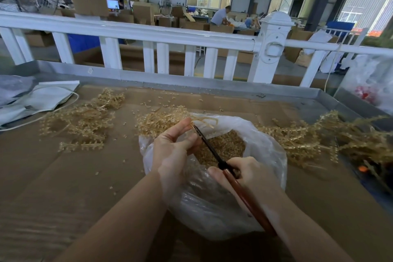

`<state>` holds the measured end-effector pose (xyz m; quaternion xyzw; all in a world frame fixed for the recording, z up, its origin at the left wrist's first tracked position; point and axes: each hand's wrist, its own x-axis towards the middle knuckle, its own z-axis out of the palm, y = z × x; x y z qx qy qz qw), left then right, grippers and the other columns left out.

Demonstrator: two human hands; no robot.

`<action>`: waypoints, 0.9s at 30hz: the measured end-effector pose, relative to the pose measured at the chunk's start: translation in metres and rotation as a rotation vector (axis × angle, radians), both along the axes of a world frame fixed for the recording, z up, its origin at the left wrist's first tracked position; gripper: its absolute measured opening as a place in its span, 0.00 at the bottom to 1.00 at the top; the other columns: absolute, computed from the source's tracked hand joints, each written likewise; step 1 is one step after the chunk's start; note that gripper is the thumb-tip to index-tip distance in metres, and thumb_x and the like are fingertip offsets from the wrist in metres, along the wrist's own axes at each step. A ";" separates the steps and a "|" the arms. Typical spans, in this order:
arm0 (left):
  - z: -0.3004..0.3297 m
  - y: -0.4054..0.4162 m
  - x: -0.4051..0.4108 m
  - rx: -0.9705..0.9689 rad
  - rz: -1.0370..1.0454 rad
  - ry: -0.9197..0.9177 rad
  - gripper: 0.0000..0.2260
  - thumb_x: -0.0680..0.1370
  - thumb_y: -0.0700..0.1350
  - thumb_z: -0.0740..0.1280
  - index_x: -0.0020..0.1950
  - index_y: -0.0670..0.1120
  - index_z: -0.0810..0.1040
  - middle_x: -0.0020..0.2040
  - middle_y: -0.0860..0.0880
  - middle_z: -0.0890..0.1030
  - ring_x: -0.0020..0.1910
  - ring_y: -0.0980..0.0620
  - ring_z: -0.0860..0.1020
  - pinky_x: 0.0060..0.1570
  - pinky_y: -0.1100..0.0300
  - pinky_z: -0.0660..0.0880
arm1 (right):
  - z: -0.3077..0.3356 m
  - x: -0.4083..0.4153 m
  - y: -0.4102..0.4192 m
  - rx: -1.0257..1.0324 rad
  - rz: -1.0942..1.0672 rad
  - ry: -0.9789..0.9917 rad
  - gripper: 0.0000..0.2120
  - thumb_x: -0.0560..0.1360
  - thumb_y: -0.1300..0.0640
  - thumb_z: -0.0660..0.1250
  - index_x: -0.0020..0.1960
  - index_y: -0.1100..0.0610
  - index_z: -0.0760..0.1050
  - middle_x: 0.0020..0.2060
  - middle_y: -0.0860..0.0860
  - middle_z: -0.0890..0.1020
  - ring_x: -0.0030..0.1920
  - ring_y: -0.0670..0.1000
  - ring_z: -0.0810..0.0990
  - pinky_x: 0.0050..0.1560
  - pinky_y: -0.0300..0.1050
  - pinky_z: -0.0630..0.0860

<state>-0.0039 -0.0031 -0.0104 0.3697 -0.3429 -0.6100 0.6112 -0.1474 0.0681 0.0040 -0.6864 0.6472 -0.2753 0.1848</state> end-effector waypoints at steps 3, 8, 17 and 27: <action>0.001 -0.001 0.000 0.020 -0.012 0.002 0.18 0.73 0.28 0.66 0.55 0.48 0.80 0.54 0.47 0.81 0.35 0.55 0.82 0.35 0.66 0.78 | -0.002 0.001 -0.002 -0.018 -0.019 0.001 0.17 0.72 0.36 0.65 0.33 0.46 0.71 0.24 0.42 0.73 0.31 0.31 0.74 0.32 0.26 0.67; -0.001 -0.001 0.001 0.070 -0.018 0.011 0.17 0.73 0.27 0.66 0.52 0.48 0.80 0.47 0.47 0.83 0.35 0.54 0.83 0.32 0.66 0.77 | -0.002 0.003 -0.002 -0.013 -0.015 0.044 0.17 0.73 0.34 0.62 0.35 0.46 0.72 0.27 0.43 0.74 0.31 0.32 0.74 0.34 0.25 0.67; -0.003 -0.006 0.003 0.196 -0.014 0.121 0.11 0.71 0.29 0.69 0.46 0.44 0.82 0.42 0.45 0.84 0.39 0.50 0.83 0.35 0.64 0.79 | -0.004 0.004 0.000 -0.055 0.007 0.156 0.17 0.74 0.35 0.61 0.35 0.45 0.67 0.27 0.42 0.72 0.28 0.39 0.71 0.34 0.26 0.67; -0.006 -0.012 0.010 0.291 -0.054 0.136 0.13 0.69 0.25 0.67 0.45 0.41 0.83 0.37 0.44 0.85 0.34 0.50 0.84 0.29 0.65 0.77 | -0.017 0.000 0.001 -0.193 -0.010 0.287 0.17 0.72 0.32 0.60 0.40 0.45 0.67 0.28 0.42 0.70 0.29 0.39 0.69 0.34 0.31 0.67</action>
